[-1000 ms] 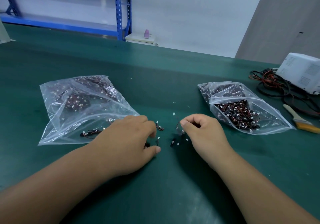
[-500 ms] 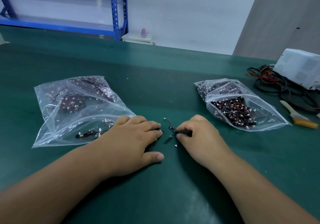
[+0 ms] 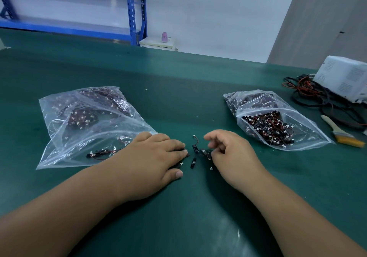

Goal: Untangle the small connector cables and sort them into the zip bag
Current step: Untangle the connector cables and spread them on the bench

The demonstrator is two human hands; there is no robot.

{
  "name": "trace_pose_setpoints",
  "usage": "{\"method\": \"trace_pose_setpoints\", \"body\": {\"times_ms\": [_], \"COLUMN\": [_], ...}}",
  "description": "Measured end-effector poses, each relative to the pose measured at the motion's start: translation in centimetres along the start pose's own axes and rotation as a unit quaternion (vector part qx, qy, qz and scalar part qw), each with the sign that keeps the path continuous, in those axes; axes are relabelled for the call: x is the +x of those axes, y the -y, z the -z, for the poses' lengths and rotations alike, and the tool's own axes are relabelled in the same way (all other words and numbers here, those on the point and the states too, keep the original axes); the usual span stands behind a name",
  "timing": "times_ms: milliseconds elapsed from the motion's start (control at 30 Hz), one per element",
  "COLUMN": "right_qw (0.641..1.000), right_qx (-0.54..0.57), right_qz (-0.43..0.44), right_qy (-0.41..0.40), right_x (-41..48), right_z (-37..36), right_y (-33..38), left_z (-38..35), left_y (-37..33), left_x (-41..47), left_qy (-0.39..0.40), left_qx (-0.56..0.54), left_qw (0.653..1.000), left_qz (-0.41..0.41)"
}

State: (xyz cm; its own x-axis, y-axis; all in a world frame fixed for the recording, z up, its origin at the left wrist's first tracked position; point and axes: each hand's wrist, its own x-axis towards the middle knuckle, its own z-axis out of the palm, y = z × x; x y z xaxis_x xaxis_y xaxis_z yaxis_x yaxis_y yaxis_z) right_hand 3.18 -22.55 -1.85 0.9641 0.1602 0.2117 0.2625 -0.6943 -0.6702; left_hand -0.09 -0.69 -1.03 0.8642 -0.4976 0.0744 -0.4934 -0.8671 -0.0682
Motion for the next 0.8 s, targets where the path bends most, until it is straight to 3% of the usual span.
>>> {"method": "trace_pose_setpoints", "body": {"times_ms": [100, 267, 633, 800], "right_qw": [1.0, 0.983, 0.989, 0.995], "right_qx": [-0.017, -0.165, -0.133, -0.049], "right_qz": [0.005, -0.042, -0.069, -0.076], "right_qy": [0.02, 0.062, 0.006, -0.042], "right_x": [-0.1, -0.3, 0.1, 0.5], "right_z": [0.5, 0.9, 0.9, 0.8], "right_y": [-0.1, 0.1, -0.3, -0.6], "left_z": [0.3, 0.8, 0.9, 1.2], "left_y": [-0.1, -0.2, -0.2, -0.3], "left_x": [-0.1, -0.7, -0.9, -1.2], "left_qy": [-0.027, -0.056, -0.034, -0.04], "left_qx": [-0.01, -0.003, 0.005, -0.02], "left_qw": [0.999, 0.997, 0.996, 0.997], "left_qz": [0.017, 0.058, 0.078, 0.07]}}
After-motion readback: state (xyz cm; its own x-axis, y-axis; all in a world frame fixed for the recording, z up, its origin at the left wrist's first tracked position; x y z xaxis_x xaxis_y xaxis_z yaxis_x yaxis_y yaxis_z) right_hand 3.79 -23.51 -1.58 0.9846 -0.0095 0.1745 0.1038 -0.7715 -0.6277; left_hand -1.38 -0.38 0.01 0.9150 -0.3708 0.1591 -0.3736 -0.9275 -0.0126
